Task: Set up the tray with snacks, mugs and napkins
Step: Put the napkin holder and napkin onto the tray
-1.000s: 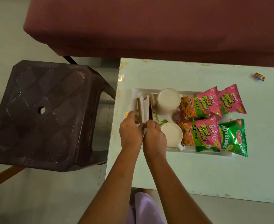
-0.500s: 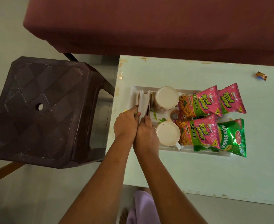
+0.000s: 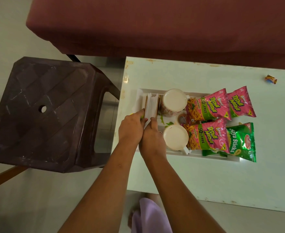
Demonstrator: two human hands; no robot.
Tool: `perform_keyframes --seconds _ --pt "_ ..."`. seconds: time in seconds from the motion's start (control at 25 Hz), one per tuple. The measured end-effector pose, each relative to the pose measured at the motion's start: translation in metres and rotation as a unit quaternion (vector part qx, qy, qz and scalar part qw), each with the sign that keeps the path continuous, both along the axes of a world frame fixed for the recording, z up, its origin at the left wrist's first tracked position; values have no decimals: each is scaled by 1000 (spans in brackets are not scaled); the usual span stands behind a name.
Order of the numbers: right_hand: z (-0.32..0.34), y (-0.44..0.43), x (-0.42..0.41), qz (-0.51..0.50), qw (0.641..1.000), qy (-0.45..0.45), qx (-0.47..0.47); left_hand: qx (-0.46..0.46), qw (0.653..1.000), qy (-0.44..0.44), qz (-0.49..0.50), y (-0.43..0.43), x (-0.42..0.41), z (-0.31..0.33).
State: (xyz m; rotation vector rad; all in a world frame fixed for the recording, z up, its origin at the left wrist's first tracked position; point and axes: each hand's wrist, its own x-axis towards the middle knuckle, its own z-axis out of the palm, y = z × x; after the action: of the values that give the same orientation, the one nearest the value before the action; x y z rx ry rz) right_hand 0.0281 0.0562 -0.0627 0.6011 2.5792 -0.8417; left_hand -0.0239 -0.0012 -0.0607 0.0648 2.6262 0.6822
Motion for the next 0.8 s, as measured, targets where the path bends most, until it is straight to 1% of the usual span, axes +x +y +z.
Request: perform_keyframes --seconds 0.12,0.24,0.44,0.56,0.64,0.8 --pt "4 0 6 15 1000 6 6 32 999 -4 25 -3 10 3" --pt "13 -1 15 11 999 50 -3 75 995 21 66 -4 23 8" --pt "38 8 32 41 993 107 16 134 984 64 101 2 46 26" --pt "60 22 45 5 991 128 32 137 985 89 63 8 50 43" --pt "76 35 62 -32 990 128 50 143 986 86 22 13 59 58" --pt "111 73 106 -73 987 111 86 151 983 73 -68 28 89 94"
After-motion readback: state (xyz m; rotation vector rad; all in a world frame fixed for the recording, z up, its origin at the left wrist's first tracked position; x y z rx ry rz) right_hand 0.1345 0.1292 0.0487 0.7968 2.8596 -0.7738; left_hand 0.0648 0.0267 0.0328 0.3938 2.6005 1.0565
